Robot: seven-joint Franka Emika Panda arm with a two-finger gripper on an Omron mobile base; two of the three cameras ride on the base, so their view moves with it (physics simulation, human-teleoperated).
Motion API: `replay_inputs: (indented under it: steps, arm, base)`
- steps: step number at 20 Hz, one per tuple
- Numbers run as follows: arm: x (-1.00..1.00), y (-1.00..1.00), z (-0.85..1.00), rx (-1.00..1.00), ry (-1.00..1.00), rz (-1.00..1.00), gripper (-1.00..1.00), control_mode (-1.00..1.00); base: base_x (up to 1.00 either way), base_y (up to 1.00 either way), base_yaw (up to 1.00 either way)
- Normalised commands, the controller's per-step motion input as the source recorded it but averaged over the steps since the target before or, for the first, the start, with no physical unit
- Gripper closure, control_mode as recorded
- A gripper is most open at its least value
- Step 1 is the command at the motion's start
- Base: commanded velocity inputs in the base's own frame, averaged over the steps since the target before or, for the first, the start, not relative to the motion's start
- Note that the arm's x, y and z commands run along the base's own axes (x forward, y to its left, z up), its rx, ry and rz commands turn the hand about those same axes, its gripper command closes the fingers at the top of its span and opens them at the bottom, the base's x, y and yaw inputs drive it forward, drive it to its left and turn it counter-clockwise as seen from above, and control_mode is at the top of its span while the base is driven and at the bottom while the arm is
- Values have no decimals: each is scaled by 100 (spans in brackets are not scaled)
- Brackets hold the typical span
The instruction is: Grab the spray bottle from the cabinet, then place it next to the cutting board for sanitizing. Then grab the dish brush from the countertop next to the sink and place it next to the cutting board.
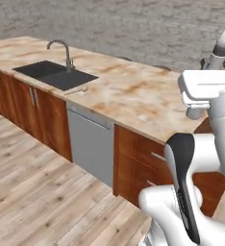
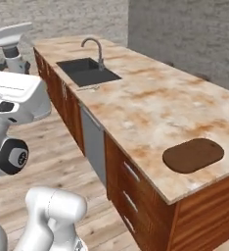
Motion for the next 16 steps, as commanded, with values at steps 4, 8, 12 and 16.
replay_inputs:
  steps: [4, 8, 12, 16]
  arm:
    - [0, 0, 0, 0, 0, 0, 100, 100]
    - [0, 0, 0, 0, 0, 0, 100, 100]
    - [0, 0, 0, 0, 0, 0, 100, 100]
    - [0, 0, 0, 0, 0, 0, 100, 100]
  base:
    - [49, 72, -77]
    - [23, 47, -83]
    - [9, 55, -74]
    - [33, 57, -56]
